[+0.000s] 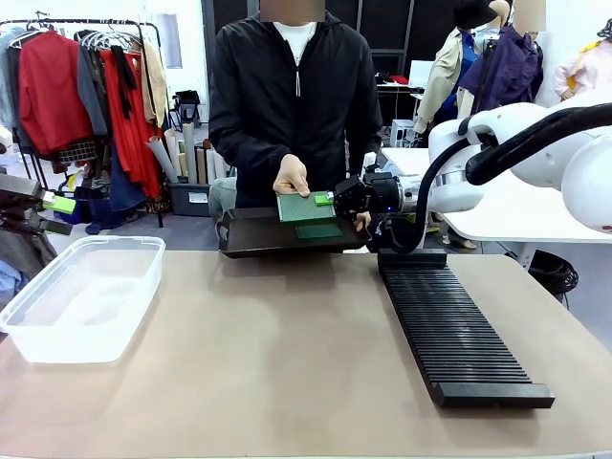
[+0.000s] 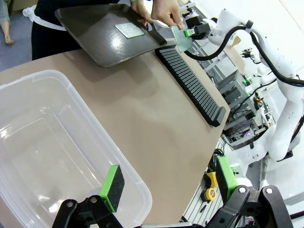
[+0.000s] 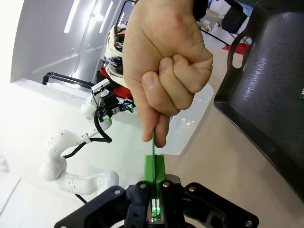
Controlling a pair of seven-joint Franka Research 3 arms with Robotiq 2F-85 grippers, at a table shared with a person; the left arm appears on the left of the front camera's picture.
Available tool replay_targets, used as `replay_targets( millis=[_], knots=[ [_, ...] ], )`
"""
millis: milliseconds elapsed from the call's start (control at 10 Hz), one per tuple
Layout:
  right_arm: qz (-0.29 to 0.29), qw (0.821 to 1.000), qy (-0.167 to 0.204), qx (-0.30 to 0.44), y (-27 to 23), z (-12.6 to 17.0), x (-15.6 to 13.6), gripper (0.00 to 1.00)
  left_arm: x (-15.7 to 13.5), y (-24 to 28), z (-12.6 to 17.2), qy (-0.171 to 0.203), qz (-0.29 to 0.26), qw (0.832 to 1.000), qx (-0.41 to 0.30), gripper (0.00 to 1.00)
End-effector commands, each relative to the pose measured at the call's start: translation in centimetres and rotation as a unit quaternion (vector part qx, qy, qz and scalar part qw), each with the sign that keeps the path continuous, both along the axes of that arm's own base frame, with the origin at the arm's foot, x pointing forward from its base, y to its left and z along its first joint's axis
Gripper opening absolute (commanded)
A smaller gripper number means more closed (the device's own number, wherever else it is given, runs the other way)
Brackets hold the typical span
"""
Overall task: Sort PCBs into racks and boxes based on the side picked up.
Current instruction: Pick up the Blank PCB handed by the Human, then if the short side of the Blank PCB is picked up, insert it into the PCB Rack ; if the long side is picked up, place it in the Organizing box.
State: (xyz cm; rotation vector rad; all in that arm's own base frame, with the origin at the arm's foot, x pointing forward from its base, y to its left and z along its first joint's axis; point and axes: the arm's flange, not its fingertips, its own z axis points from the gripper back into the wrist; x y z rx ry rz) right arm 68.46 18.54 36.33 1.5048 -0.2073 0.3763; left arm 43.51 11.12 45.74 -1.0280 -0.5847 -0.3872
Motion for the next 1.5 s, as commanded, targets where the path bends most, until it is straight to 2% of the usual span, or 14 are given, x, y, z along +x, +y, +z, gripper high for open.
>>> replay_targets(
  millis=[0, 200, 1400],
  knots=[
    [-0.004, 1.000, 0.016, 0.005, 0.7, 0.7, 1.3, 0.00, -0.1, 0.0, 0.1, -0.001, 0.000, 1.000, -0.002, 1.00],
    [0.000, 1.000, 0.004, 0.000, 0.0, 0.0, 0.0, 0.00, -0.1, 0.0, 0.1, -0.001, 0.000, 1.000, -0.002, 1.00],
    [0.000, 1.000, 0.004, 0.000, 0.0, 0.0, 0.0, 0.00, -0.1, 0.0, 0.1, -0.001, 0.000, 1.000, -0.002, 1.00]
  ],
)
